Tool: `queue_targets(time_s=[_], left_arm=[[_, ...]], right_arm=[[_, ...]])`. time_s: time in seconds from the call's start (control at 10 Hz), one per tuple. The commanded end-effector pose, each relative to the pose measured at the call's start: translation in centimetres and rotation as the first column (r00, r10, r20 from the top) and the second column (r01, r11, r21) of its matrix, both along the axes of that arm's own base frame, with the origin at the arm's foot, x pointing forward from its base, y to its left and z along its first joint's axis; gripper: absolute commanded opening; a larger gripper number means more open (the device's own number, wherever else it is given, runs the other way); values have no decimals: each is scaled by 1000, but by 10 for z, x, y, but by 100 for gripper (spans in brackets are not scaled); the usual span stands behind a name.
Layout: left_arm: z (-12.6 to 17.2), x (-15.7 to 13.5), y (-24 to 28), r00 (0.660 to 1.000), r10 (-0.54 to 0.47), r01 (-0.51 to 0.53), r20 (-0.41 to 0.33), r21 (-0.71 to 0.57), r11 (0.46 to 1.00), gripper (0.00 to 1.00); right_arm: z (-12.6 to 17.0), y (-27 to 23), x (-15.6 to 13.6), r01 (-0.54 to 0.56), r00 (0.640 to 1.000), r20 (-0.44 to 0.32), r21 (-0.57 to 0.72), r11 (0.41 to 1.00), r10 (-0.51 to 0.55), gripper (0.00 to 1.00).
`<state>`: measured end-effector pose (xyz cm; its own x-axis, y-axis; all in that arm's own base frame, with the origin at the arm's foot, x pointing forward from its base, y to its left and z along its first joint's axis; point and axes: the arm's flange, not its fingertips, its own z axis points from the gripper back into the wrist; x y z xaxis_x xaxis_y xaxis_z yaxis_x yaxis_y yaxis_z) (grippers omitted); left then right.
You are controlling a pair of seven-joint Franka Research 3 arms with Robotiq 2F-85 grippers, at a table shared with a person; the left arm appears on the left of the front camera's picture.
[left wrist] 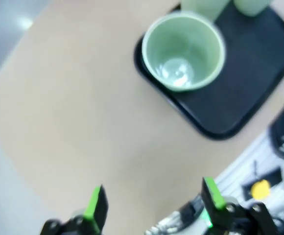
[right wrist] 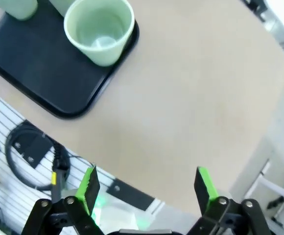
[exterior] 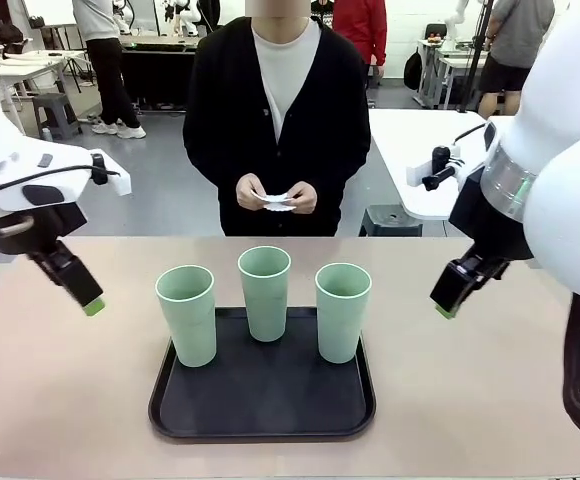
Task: Place coasters on the table and set cups on them.
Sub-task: Pick up one Reusable plastic cup and place it on a coaster set by the human.
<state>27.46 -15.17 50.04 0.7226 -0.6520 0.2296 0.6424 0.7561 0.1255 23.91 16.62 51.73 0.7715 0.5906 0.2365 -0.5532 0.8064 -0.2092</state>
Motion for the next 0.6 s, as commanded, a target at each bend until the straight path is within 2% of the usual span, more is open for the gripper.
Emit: queue_targets(time_s=[0.0,0.2,0.3,0.4,0.5], left_arm=[[-6,15,-1,1000,0,0,20,-27,1000,100],[-6,15,-1,1000,0,0,20,-27,1000,100],[1,1,0,1000,-2,2,9,-5,1000,100],[-1,10,23,998,23,-40,-65,-281,959,100],[3,10,49,995,23,-67,-96,-482,874,100]], right_arm=[[-3,4,9,-10,1000,8,29,1000,10,100],[-3,4,9,-10,1000,8,29,1000,10,100],[0,0,2,-1,1000,1,4,1000,1,100],[0,-29,10,21,993,-121,318,948,19,100],[4,-69,9,88,979,-199,596,798,41,100]])
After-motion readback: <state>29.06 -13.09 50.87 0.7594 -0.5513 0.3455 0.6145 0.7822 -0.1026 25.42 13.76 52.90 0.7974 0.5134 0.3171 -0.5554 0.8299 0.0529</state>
